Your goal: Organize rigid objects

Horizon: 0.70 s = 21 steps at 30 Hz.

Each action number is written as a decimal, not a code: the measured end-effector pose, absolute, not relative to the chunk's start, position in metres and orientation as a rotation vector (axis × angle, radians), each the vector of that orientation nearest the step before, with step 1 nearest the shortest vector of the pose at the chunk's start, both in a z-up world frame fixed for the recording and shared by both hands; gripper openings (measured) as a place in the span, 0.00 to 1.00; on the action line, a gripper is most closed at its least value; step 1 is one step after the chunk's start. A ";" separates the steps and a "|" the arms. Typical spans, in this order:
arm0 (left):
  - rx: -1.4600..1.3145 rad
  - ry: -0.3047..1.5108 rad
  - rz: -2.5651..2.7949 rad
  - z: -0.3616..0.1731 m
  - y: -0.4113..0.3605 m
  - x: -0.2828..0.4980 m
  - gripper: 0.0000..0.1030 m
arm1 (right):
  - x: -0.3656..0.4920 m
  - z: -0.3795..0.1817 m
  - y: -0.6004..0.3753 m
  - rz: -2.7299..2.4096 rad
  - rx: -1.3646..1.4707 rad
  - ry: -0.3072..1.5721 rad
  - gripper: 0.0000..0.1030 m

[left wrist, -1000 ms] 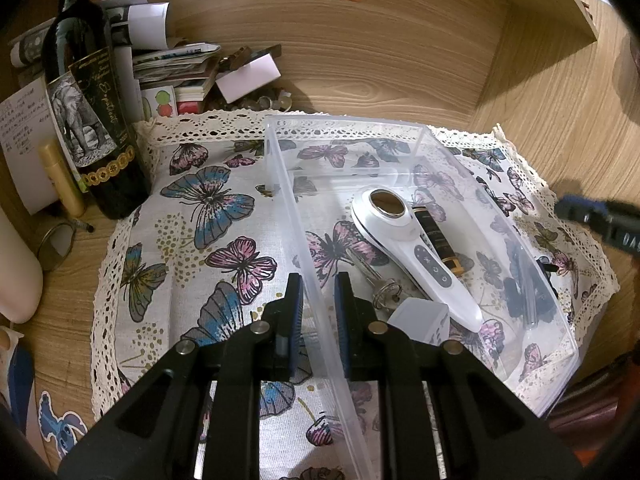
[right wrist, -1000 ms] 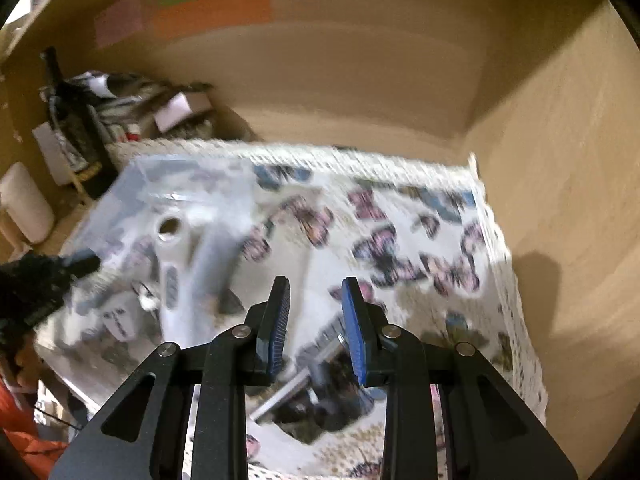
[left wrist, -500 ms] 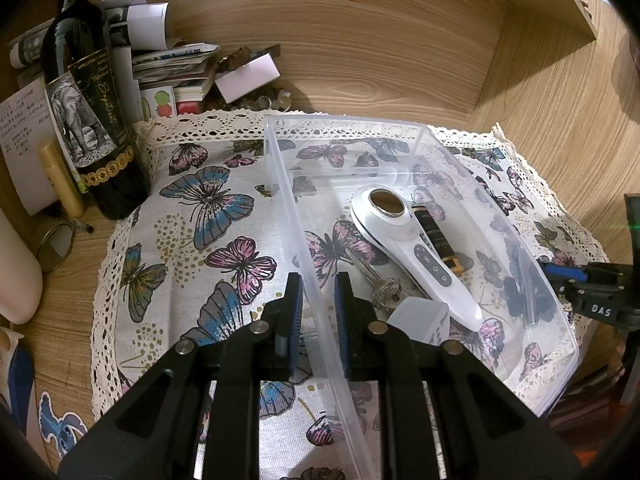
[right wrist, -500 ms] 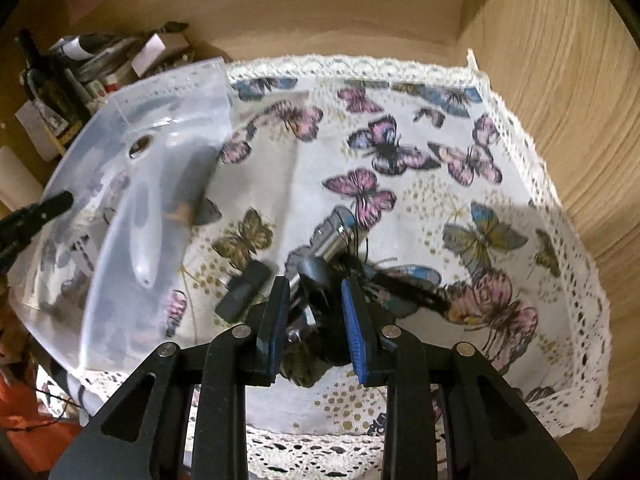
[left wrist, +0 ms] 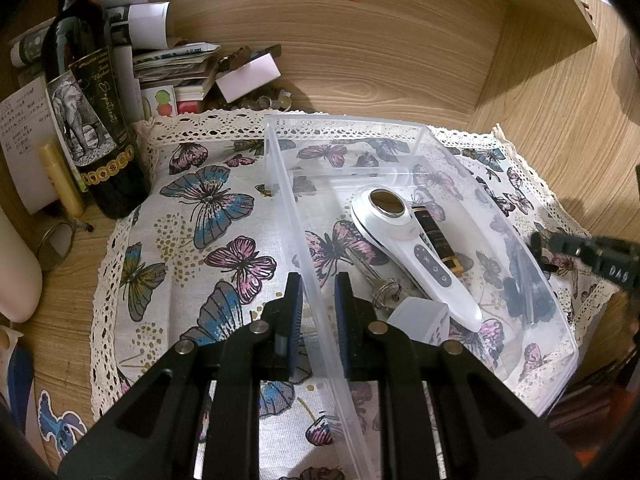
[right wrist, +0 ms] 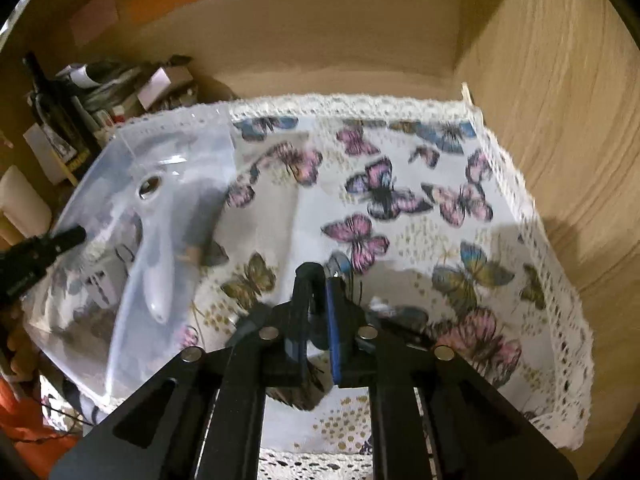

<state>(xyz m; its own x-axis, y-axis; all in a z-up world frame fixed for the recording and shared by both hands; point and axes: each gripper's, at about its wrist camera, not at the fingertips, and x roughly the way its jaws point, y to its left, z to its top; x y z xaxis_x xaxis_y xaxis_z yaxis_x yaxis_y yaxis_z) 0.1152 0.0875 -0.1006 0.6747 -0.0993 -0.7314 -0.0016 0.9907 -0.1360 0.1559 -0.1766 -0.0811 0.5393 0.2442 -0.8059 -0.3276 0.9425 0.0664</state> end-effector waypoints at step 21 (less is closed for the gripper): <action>-0.131 0.829 -0.054 -0.101 0.088 0.116 0.15 | 0.181 -0.108 -0.142 0.377 -0.264 0.998 0.47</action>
